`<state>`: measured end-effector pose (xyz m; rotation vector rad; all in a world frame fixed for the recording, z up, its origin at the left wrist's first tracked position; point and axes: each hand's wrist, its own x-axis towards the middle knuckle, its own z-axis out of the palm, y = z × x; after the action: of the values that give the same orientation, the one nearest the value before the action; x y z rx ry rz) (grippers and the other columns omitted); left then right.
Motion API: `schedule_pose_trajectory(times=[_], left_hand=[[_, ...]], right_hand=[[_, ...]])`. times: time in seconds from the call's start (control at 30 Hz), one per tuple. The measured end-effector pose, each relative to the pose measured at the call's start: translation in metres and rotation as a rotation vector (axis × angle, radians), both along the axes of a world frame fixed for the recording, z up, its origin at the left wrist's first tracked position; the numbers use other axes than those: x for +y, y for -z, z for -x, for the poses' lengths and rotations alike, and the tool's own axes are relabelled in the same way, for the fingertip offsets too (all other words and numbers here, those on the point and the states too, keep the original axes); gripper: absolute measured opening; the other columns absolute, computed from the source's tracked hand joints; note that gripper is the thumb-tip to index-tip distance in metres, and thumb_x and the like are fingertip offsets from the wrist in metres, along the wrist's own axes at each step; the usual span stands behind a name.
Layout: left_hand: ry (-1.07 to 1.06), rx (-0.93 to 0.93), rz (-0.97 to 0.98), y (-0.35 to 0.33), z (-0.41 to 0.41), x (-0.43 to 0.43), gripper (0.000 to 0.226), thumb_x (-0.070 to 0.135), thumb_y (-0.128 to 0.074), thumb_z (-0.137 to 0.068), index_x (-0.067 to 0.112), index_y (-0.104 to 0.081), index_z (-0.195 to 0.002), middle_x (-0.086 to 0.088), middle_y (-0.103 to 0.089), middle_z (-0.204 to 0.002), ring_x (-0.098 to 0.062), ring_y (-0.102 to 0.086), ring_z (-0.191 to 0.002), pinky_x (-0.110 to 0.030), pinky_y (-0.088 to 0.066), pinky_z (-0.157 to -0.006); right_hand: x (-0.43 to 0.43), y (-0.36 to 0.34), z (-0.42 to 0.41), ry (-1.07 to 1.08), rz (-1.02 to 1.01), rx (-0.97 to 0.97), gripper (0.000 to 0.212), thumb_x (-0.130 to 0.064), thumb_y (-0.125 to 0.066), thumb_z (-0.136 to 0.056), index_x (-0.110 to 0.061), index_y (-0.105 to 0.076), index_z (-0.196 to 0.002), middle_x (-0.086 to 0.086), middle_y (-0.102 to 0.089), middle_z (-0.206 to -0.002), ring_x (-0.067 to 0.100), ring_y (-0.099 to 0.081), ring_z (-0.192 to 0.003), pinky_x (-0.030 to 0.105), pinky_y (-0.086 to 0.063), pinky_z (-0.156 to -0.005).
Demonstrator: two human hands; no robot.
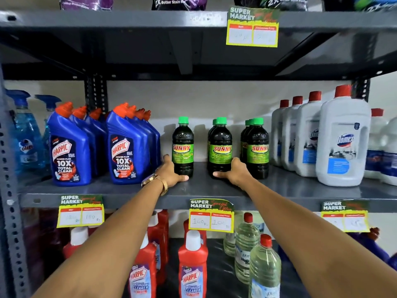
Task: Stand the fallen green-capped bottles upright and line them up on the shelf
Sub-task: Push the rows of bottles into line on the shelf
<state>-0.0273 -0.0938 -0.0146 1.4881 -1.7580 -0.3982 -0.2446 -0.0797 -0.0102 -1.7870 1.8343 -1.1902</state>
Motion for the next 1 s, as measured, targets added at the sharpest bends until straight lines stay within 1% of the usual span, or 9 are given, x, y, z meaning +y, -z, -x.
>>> schedule_pose_trajectory(times=[0.07, 0.13, 0.3, 0.43, 0.57, 0.73, 0.83, 1.0], left_hand=[[-0.001, -0.053, 0.012, 0.0021, 0.0003, -0.0018, 0.082, 0.026, -0.078, -0.076, 0.004, -0.024, -0.133, -0.018, -0.051, -0.132, -0.034, -0.051, -0.119, -0.041, -0.042, -0.101], [0.001, -0.089, 0.013, 0.0034, 0.0004, -0.0031, 0.080, 0.028, -0.075, -0.078, 0.004, -0.023, -0.135, -0.018, -0.050, -0.134, -0.035, -0.050, -0.120, -0.041, -0.041, -0.101], [0.015, -0.127, -0.014, 0.0062, 0.0012, -0.0059, 0.079, 0.030, -0.069, -0.084, 0.008, -0.017, -0.140, -0.016, -0.047, -0.138, -0.034, -0.047, -0.123, -0.043, -0.039, -0.104], [0.023, -0.129, -0.050, 0.0057, 0.0009, -0.0062, 0.082, 0.031, -0.066, -0.086, 0.011, -0.011, -0.143, -0.016, -0.044, -0.140, -0.035, -0.045, -0.125, -0.046, -0.037, -0.106], [-0.029, -0.165, -0.058, 0.0057, 0.0020, -0.0058, 0.076, 0.035, -0.064, -0.086, 0.009, -0.017, -0.140, -0.017, -0.046, -0.138, -0.035, -0.047, -0.122, -0.045, -0.040, -0.103], [-0.062, -0.228, -0.060, 0.0056, 0.0022, -0.0063, 0.076, 0.042, -0.062, -0.086, 0.009, -0.018, -0.139, -0.019, -0.046, -0.138, -0.037, -0.047, -0.121, -0.048, -0.041, -0.102], [-0.098, -0.280, -0.052, 0.0045, 0.0029, -0.0062, 0.077, 0.046, -0.060, -0.085, 0.007, -0.019, -0.137, -0.020, -0.048, -0.135, -0.039, -0.051, -0.117, -0.049, -0.044, -0.099], [-0.103, -0.288, -0.014, 0.0059, 0.0022, -0.0077, 0.074, 0.046, -0.062, -0.083, 0.005, -0.023, -0.132, -0.020, -0.051, -0.131, -0.038, -0.052, -0.114, -0.046, -0.045, -0.095]], right_hand=[[-0.0007, 0.0008, -0.0006, -0.024, 0.012, 0.005, 0.079, -0.034, -0.083, -0.072, 0.003, -0.044, -0.130, 0.021, -0.057, -0.130, 0.034, -0.055, -0.121, 0.037, -0.046, -0.098], [-0.0009, 0.0011, -0.0006, -0.023, 0.022, 0.001, 0.078, -0.033, -0.083, -0.072, 0.003, -0.045, -0.130, 0.021, -0.057, -0.130, 0.034, -0.055, -0.120, 0.036, -0.046, -0.097], [-0.0019, 0.0011, -0.0025, -0.021, 0.009, 0.038, 0.075, -0.033, -0.080, -0.076, 0.003, -0.044, -0.131, 0.022, -0.058, -0.130, 0.035, -0.056, -0.120, 0.038, -0.046, -0.099], [-0.0025, 0.0018, -0.0021, -0.023, 0.001, 0.030, 0.076, -0.033, -0.079, -0.077, 0.004, -0.041, -0.132, 0.021, -0.055, -0.133, 0.035, -0.054, -0.122, 0.038, -0.045, -0.100], [-0.0027, 0.0023, -0.0029, -0.017, -0.007, 0.027, 0.076, -0.034, -0.077, -0.078, 0.003, -0.040, -0.133, 0.022, -0.054, -0.134, 0.035, -0.054, -0.123, 0.038, -0.044, -0.100], [-0.0022, 0.0028, -0.0038, -0.012, -0.008, 0.047, 0.074, -0.034, -0.076, -0.080, 0.004, -0.041, -0.132, 0.022, -0.055, -0.133, 0.035, -0.054, -0.122, 0.038, -0.044, -0.097], [-0.0016, 0.0030, -0.0044, -0.011, -0.015, 0.064, 0.073, -0.035, -0.075, -0.081, 0.004, -0.041, -0.132, 0.023, -0.055, -0.133, 0.036, -0.054, -0.121, 0.039, -0.045, -0.098], [-0.0014, 0.0032, -0.0047, -0.011, -0.020, 0.080, 0.073, -0.036, -0.074, -0.082, 0.005, -0.040, -0.133, 0.023, -0.056, -0.133, 0.037, -0.055, -0.122, 0.042, -0.046, -0.101]])
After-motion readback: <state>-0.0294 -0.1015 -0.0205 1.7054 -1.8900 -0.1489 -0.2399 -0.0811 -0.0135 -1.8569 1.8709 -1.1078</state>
